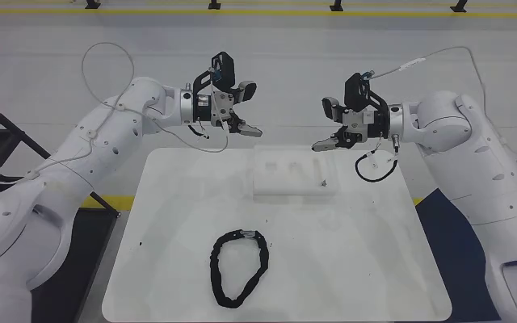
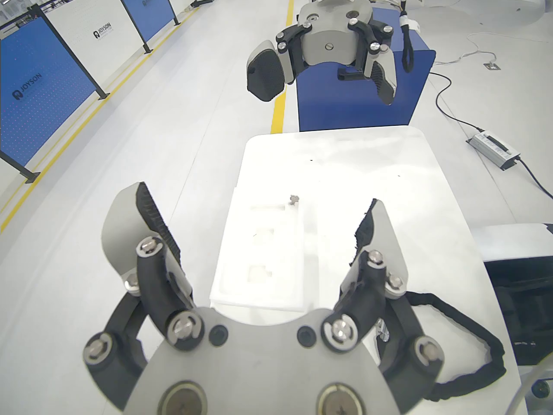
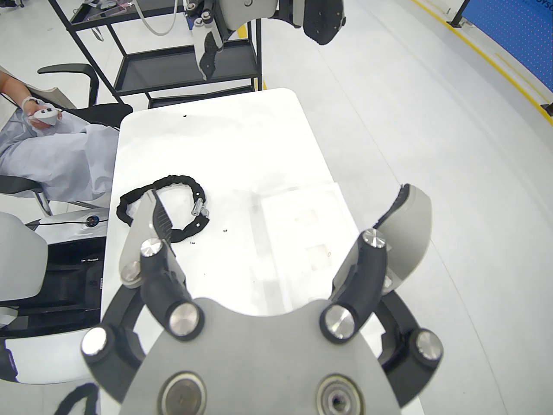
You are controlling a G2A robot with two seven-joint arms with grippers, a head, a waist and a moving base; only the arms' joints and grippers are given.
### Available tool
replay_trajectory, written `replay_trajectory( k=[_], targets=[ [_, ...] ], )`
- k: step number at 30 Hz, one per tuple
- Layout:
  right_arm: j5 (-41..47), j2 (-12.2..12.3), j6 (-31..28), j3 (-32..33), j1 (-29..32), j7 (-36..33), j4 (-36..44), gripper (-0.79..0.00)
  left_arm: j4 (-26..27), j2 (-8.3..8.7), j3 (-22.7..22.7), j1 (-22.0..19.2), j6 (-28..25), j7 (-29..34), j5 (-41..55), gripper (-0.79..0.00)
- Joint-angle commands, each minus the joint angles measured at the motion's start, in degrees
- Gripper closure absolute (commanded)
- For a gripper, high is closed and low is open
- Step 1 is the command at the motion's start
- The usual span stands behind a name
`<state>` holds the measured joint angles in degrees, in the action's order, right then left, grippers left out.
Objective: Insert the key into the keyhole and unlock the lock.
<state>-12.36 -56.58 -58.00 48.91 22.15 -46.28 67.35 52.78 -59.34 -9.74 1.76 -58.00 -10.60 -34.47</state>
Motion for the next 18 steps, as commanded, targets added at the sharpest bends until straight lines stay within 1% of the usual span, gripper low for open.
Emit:
replay_trajectory(
  k=[1, 7, 12, 15, 18],
  targets=[
    [0.0, 0.0, 0.0, 0.0, 0.0, 0.0, 0.0, -0.784, 0.0, 0.0, 0.0, 0.0, 0.0, 0.0, 0.0, -0.785],
    [-0.08, 0.0, 0.34, 0.02, 0.18, 0.25, 0.08, -0.785, 0.0, 0.0, 0.0, 0.0, 0.0, 0.0, 0.0, -0.785],
    [-3.39, 0.29, 3.97, 0.59, 2.01, 2.17, 1.29, -0.785, 0.0, 0.0, 0.0, 0.0, 0.0, 0.0, 0.0, -0.785],
    [-4.14, 0.08, 5.48, -0.32, 2.06, 1.58, -1.15, -0.785, 0.0, 0.0, 0.0, 0.0, 0.0, 0.0, 0.0, -0.785],
    [-3.03, -0.63, 6.19, -2.22, 1.1, 0.13, -4.64, -0.785, 0.0, 0.0, 0.0, 0.0, 0.0, 0.0, 0.0, -0.785]
  ],
)
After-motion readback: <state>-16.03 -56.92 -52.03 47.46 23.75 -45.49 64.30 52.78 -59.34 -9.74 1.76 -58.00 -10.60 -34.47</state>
